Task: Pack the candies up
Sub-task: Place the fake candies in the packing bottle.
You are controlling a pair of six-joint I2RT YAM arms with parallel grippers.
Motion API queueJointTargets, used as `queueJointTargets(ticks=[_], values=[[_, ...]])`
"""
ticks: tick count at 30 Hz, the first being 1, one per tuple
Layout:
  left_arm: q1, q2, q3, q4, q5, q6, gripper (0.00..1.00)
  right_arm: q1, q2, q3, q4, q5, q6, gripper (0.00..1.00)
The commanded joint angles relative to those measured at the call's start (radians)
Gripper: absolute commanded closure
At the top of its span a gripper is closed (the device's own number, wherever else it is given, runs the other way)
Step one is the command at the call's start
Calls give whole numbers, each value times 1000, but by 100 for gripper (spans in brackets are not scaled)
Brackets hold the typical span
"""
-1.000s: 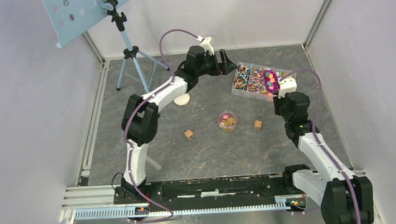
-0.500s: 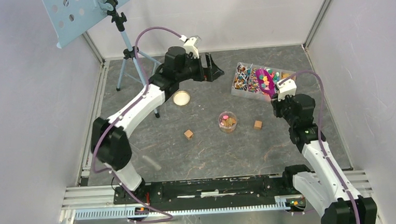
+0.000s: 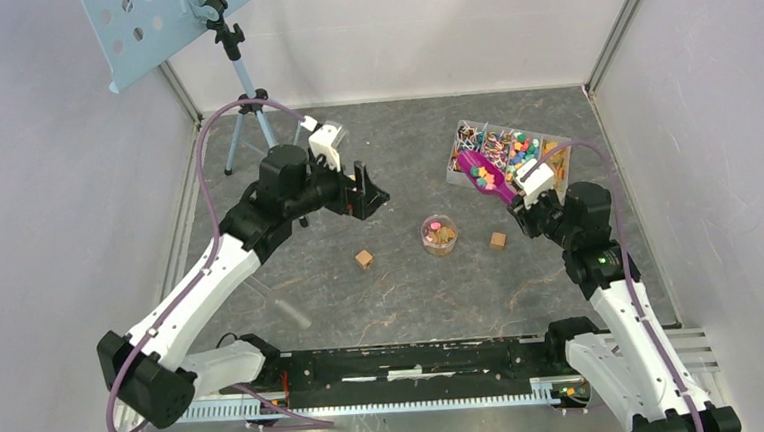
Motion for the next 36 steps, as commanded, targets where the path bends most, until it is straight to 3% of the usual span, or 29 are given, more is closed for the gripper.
queueJointTargets(ticks=[1, 11, 36], values=[[4, -73, -89, -13, -66, 122, 0, 41, -25, 53, -57, -48, -83, 100], [3, -136, -149, -24, -90, 161, 0, 186, 10, 115, -266, 24, -236, 100], [4, -172, -164, -24, -133, 157, 0, 318, 89, 248, -554, 122, -274, 100]])
